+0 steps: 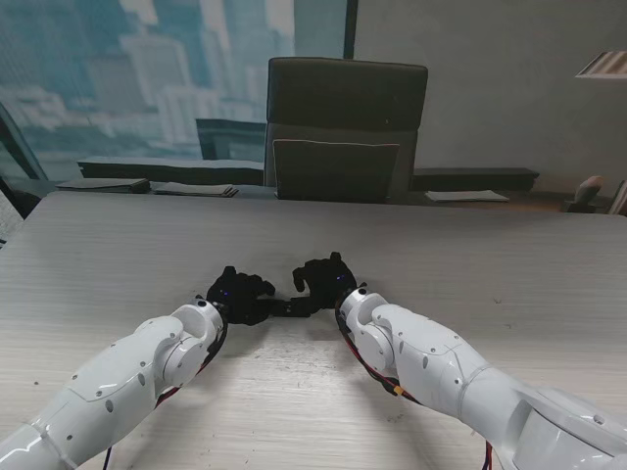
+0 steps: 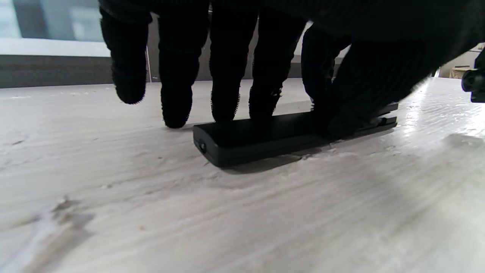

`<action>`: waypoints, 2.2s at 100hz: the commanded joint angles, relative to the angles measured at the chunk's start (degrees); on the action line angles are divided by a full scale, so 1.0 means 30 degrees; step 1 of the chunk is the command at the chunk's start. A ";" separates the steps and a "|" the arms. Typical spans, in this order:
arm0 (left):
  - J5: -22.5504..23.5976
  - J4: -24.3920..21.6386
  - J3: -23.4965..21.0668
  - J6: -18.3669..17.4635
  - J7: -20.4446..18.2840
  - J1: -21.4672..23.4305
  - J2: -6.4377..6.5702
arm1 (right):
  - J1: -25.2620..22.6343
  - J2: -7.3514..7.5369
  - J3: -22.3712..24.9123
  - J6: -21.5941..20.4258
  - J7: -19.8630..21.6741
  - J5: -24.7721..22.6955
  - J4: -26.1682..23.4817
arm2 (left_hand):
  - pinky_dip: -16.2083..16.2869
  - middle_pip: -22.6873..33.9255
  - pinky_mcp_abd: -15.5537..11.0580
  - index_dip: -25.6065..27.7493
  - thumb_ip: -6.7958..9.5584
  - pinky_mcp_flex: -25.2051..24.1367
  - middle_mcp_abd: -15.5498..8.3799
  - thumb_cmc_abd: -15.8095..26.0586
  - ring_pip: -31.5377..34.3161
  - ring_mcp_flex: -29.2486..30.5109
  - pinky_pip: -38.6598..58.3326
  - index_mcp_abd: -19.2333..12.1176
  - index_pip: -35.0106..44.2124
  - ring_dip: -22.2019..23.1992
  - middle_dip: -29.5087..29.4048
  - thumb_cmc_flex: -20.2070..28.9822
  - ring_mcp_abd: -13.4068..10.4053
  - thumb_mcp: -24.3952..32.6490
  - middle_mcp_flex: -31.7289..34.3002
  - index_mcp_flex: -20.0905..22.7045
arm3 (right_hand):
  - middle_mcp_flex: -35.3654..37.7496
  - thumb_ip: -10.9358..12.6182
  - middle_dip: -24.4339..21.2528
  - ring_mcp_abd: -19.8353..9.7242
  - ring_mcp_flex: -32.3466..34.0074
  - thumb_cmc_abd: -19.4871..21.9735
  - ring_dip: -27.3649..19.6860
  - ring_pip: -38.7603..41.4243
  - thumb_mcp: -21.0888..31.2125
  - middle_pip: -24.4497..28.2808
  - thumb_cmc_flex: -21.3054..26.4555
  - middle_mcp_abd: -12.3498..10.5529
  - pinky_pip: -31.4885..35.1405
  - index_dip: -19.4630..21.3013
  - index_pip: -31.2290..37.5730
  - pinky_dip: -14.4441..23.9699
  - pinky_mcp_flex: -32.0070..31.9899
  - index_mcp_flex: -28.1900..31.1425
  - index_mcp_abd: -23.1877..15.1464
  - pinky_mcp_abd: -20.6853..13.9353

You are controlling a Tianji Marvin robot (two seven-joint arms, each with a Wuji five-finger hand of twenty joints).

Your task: Install the batteries into the remote control and close the cover

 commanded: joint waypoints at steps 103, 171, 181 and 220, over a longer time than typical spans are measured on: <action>-0.0040 0.0218 0.0096 0.0058 -0.0367 0.0119 -0.0012 | -0.1252 0.0262 0.0416 0.1721 -0.0359 -0.0607 -0.1041 | -0.0086 0.0256 0.0041 0.0146 0.0450 -0.0191 -0.0183 -0.0005 0.0210 0.0319 0.0069 0.0058 0.0298 0.0121 0.0074 -0.0371 -0.0200 0.0305 0.0750 0.0497 | -0.1068 0.0210 0.0340 0.0256 -0.0505 -0.1486 0.0320 0.0330 -0.0935 0.0605 -0.0625 0.0811 0.0106 0.0243 -0.0339 0.0009 -0.0517 -0.1260 0.1039 0.0583; -0.0069 0.0220 0.0086 0.0077 -0.0417 0.0118 -0.0010 | -0.1678 0.0551 0.0727 0.2355 0.0066 -0.0767 -0.1918 | -0.0085 0.0233 0.0051 0.0147 0.0447 -0.0183 -0.0148 0.0025 0.0204 0.0282 0.0071 0.0003 0.0300 0.0121 0.0066 -0.0368 -0.0172 0.0272 0.0711 0.0511 | -0.0793 0.0227 0.0295 0.0567 -0.0352 -0.1746 0.0373 0.0508 -0.1159 0.0591 -0.0640 0.1046 0.0389 0.1335 0.1229 -0.0143 -0.0528 0.0243 0.0769 0.0689; -0.0067 0.0217 0.0085 0.0079 -0.0420 0.0119 -0.0010 | -0.1699 0.0553 0.0741 0.2332 0.0047 -0.0771 -0.1943 | -0.0083 0.0246 0.0046 0.0143 0.0453 -0.0185 -0.0141 0.0029 0.0208 0.0282 0.0076 0.0028 0.0290 0.0123 0.0070 -0.0323 -0.0161 0.0271 0.0746 0.0502 | -0.0796 0.0232 0.0313 0.0547 -0.0323 -0.1755 0.0386 0.0548 -0.1136 0.0636 -0.0607 0.1021 0.0431 0.2014 0.2123 -0.0150 -0.0507 0.0449 0.0520 0.0681; -0.0103 0.0251 0.0104 0.0061 -0.0427 0.0097 -0.0015 | -0.1779 0.0602 0.0757 0.2174 -0.0001 -0.0861 -0.2100 | -0.0089 0.0224 0.0027 0.0144 0.0452 -0.0198 -0.0141 0.0024 0.0201 0.0269 0.0062 -0.0025 0.0295 0.0119 0.0060 -0.0359 -0.0164 0.0265 0.0706 0.0530 | -0.0750 0.0275 0.0348 0.0511 -0.0289 -0.1428 0.0421 0.0643 -0.1093 0.0737 -0.0499 0.0972 0.0561 0.2793 0.2924 -0.0148 -0.0480 0.0567 0.0319 0.0662</action>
